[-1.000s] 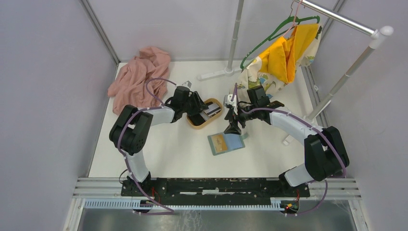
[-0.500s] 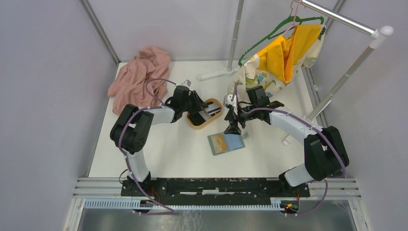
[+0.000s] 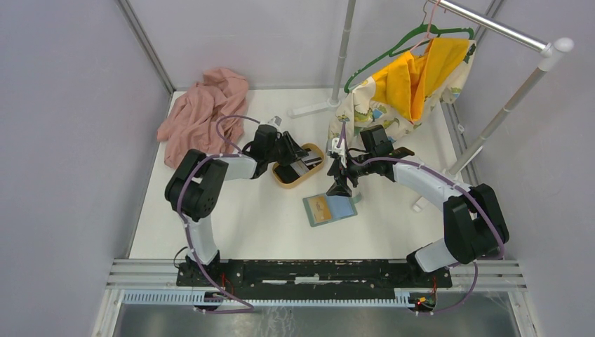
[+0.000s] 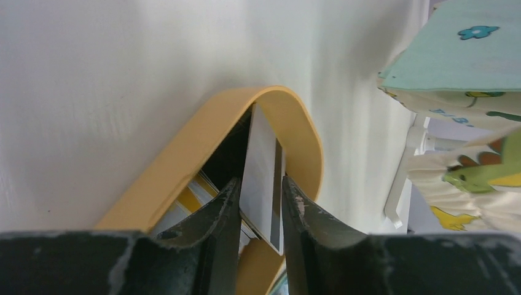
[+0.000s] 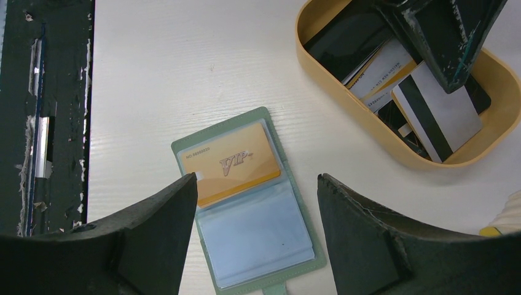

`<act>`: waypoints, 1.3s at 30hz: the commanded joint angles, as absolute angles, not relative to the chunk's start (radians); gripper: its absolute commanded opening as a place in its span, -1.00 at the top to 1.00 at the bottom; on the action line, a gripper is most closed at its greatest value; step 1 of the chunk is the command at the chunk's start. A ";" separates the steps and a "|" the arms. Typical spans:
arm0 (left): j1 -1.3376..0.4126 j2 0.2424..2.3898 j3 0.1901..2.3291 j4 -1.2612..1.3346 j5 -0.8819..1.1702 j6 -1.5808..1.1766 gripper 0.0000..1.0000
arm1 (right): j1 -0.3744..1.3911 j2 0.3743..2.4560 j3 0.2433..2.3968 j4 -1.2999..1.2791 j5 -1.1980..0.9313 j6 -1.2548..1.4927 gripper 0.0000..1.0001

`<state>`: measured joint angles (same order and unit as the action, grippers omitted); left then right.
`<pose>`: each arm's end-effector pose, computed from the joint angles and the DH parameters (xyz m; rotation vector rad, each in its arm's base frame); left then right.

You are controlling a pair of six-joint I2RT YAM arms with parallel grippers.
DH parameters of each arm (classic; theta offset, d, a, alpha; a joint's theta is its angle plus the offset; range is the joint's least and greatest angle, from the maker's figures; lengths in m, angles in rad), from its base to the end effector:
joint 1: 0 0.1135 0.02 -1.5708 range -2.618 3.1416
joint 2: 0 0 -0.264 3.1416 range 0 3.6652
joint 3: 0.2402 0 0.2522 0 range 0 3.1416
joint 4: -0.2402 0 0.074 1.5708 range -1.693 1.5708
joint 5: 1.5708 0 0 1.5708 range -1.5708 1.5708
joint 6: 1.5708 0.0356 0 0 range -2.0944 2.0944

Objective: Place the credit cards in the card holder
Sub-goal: Pick up the credit card from the storage box.

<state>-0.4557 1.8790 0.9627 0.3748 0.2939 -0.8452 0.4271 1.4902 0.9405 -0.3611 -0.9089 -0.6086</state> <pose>0.3451 -0.1806 0.1515 -0.2533 2.2679 -1.0466 0.2594 0.1489 0.2241 -1.4255 1.7496 1.0139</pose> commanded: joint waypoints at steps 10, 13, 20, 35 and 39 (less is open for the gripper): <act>-0.454 1.980 1.055 0.438 0.345 -0.895 0.29 | 0.422 1.505 0.985 -0.361 -0.937 -0.633 -0.53; -0.456 1.987 1.059 0.443 0.342 -0.897 0.32 | 0.422 1.505 0.985 -0.360 -0.937 -0.634 -0.54; -0.456 1.962 1.044 0.446 0.339 -0.886 0.84 | 0.421 1.506 0.988 -0.366 -0.937 -0.639 -0.53; -0.456 1.767 0.931 0.444 0.247 -0.701 0.96 | 0.419 1.511 0.988 -0.369 -0.940 -0.640 -0.53; -0.456 1.791 0.932 0.481 0.265 -0.669 0.95 | 0.420 1.514 0.988 -0.368 -0.942 -0.640 -0.54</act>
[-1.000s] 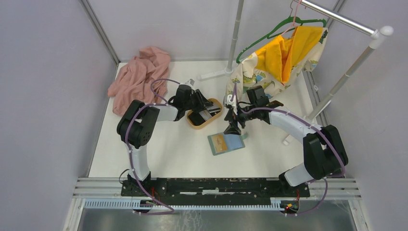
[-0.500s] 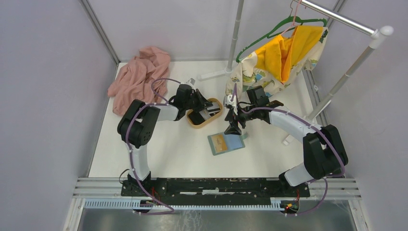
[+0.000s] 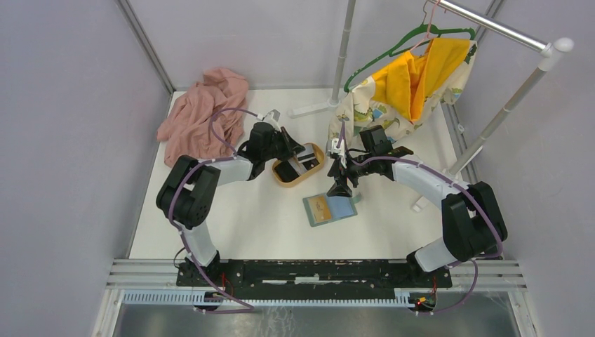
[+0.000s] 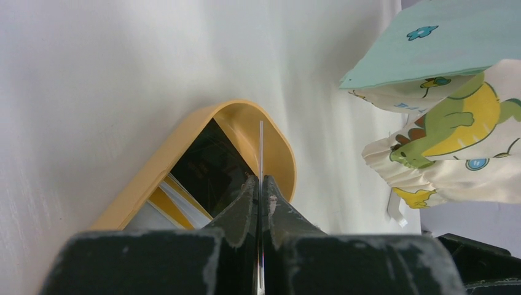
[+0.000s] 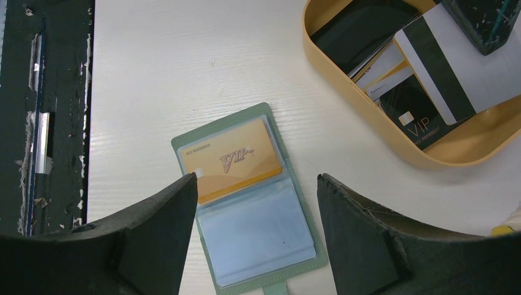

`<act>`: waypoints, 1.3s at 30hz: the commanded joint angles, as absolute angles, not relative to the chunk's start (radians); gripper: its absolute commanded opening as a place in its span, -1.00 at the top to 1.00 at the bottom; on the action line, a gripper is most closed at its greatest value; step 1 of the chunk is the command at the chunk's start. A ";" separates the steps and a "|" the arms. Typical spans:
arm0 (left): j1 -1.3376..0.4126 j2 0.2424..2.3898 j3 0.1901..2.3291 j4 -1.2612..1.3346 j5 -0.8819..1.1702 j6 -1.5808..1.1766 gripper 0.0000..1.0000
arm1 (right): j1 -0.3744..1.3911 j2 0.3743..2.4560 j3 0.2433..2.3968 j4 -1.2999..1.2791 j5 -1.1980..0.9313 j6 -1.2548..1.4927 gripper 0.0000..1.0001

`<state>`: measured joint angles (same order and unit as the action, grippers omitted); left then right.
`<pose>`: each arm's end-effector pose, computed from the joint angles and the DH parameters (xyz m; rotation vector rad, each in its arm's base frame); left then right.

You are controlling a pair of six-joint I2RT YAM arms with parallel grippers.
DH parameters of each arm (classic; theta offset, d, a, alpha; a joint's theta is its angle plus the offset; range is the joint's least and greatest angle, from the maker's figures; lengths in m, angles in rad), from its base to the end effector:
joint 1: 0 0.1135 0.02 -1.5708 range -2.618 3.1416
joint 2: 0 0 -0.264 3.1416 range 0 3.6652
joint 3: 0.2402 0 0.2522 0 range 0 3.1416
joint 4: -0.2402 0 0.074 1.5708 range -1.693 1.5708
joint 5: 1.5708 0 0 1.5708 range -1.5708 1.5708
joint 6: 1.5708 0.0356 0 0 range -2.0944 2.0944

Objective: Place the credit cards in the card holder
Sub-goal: Pick up the credit card from the storage box.

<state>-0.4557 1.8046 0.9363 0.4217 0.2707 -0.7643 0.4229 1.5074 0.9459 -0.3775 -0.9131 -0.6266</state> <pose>0.3396 -0.1771 0.1753 -0.1484 2.1565 -1.0175 0.2612 0.1485 0.2200 -1.4350 1.7603 1.0211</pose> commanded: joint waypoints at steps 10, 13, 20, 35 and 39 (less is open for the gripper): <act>-0.476 1.900 0.933 0.624 0.292 -0.691 0.81 | 0.418 1.522 0.989 -0.373 -0.939 -0.644 -0.54; -0.482 1.912 0.936 0.622 0.302 -0.691 0.64 | 0.418 1.527 0.992 -0.378 -0.939 -0.648 -0.54; -0.483 1.887 0.938 0.588 0.334 -0.677 0.32 | 0.416 1.529 0.992 -0.379 -0.939 -0.650 -0.53; -0.482 1.934 1.125 0.285 0.407 -0.657 0.28 | 0.412 1.522 0.994 -0.381 -0.940 -0.649 -0.53; -0.484 1.962 1.172 0.215 0.414 -0.647 0.31 | 0.410 1.522 0.994 -0.381 -0.940 -0.651 -0.54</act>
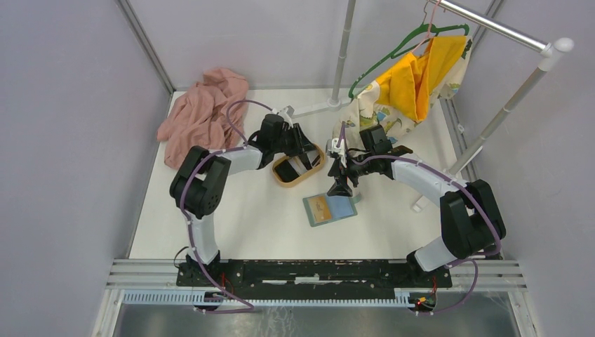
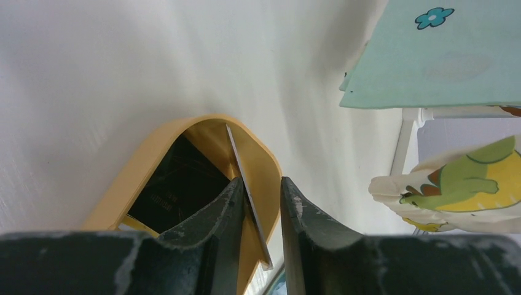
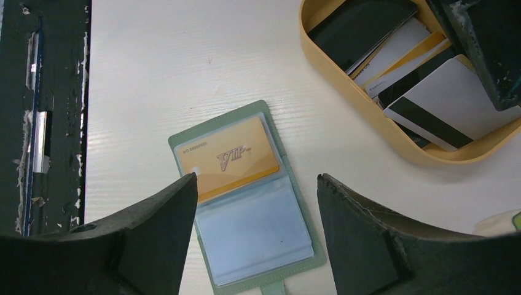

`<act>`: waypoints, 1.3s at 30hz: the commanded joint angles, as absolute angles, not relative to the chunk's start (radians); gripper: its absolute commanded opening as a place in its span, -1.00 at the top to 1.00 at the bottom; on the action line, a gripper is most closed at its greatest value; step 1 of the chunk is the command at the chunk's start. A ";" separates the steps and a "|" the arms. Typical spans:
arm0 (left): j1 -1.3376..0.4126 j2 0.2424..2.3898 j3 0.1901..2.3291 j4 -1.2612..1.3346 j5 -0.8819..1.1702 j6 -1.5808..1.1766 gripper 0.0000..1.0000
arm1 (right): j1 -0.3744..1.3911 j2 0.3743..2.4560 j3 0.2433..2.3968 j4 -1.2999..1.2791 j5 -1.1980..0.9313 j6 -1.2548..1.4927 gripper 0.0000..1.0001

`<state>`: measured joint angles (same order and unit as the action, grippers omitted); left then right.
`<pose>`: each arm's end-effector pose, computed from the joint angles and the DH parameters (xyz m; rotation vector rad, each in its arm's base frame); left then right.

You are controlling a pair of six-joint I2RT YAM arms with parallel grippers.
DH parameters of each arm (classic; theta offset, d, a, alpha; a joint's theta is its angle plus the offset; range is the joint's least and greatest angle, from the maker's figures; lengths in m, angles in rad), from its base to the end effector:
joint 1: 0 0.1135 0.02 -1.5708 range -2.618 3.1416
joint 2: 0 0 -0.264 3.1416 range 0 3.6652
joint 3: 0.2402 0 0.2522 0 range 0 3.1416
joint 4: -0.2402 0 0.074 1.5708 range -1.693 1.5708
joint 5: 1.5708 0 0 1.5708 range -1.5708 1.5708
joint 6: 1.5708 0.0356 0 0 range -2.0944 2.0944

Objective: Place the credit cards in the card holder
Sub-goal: Pick up the credit card from the storage box.

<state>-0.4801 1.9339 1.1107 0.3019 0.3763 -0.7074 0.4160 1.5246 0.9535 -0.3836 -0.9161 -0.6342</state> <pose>0.3640 -0.2043 0.1681 -0.0087 2.2510 -1.0778 0.2645 0.1477 0.2172 -1.4337 1.7704 1.0250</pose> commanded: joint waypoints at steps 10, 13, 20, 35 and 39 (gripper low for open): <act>-0.515 2.015 1.276 0.048 0.381 -0.592 0.30 | 0.408 1.522 0.993 -0.382 -0.942 -0.651 -0.54; -0.518 2.019 1.295 0.011 0.372 -0.578 0.30 | 0.407 1.524 0.995 -0.384 -0.945 -0.651 -0.54; -0.520 2.021 1.314 -0.007 0.373 -0.570 0.94 | 0.406 1.520 0.997 -0.385 -0.945 -0.653 -0.53; -0.492 1.878 1.129 0.231 0.366 -0.621 0.88 | 0.402 1.517 0.996 -0.387 -0.950 -0.653 -0.53; -0.486 1.895 1.126 0.248 0.393 -0.641 0.63 | 0.402 1.519 0.996 -0.387 -0.950 -0.652 -0.54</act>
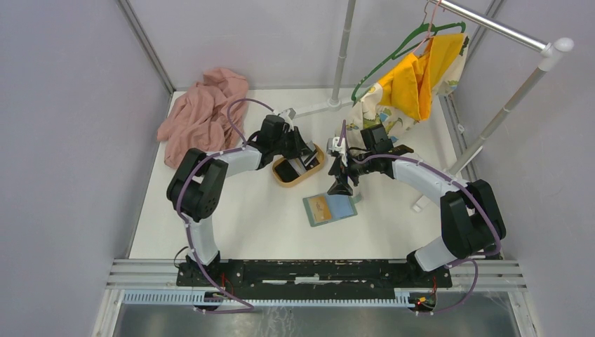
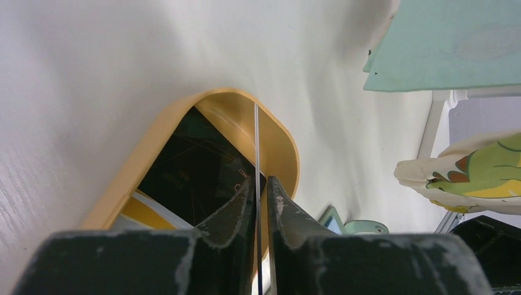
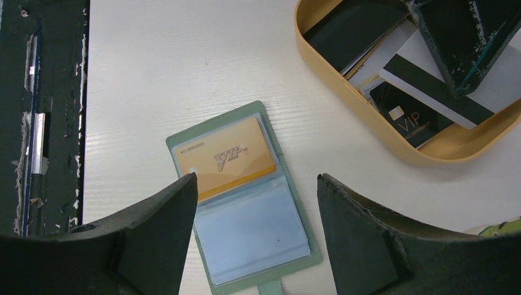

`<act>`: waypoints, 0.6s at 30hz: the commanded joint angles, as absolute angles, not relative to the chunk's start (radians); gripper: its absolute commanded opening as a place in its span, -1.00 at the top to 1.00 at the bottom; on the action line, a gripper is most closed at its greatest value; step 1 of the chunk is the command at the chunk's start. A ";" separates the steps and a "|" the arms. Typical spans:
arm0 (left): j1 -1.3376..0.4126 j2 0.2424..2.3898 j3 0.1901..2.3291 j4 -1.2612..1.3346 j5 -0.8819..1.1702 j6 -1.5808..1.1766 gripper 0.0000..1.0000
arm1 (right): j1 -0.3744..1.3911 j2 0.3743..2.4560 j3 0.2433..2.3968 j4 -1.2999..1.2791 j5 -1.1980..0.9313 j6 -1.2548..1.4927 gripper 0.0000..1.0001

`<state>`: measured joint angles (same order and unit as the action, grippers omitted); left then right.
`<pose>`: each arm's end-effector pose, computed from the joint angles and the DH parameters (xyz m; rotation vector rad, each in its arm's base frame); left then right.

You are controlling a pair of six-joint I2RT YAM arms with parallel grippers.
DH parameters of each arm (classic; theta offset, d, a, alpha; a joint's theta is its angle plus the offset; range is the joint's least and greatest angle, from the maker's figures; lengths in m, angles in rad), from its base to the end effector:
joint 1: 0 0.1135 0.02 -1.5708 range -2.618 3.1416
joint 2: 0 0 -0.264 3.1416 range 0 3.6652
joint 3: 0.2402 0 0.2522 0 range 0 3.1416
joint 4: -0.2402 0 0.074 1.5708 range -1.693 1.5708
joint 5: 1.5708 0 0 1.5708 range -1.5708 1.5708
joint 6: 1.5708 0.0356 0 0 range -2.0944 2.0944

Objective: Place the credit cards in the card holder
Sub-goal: Pick up the credit card from the storage box.

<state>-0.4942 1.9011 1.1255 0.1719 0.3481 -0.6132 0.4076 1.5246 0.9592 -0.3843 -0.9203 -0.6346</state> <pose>0.3561 -0.2056 0.1736 0.0754 2.3130 -0.9810 0.2664 0.1459 0.2189 -1.4257 1.7672 1.0227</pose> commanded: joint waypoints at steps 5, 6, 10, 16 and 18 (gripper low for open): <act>-0.480 1.907 1.129 0.250 0.407 -0.650 0.49 | 0.401 1.522 0.997 -0.388 -0.951 -0.655 -0.53; -0.479 1.910 1.128 0.250 0.408 -0.650 0.48 | 0.402 1.523 0.997 -0.389 -0.951 -0.654 -0.53; -0.476 1.915 1.127 0.247 0.412 -0.649 0.49 | 0.401 1.525 0.997 -0.388 -0.951 -0.654 -0.53; -0.475 1.917 1.135 0.229 0.409 -0.642 0.54 | 0.402 1.525 0.997 -0.389 -0.951 -0.654 -0.54; -0.474 1.926 1.148 0.212 0.415 -0.635 0.52 | 0.400 1.526 0.997 -0.390 -0.951 -0.654 -0.53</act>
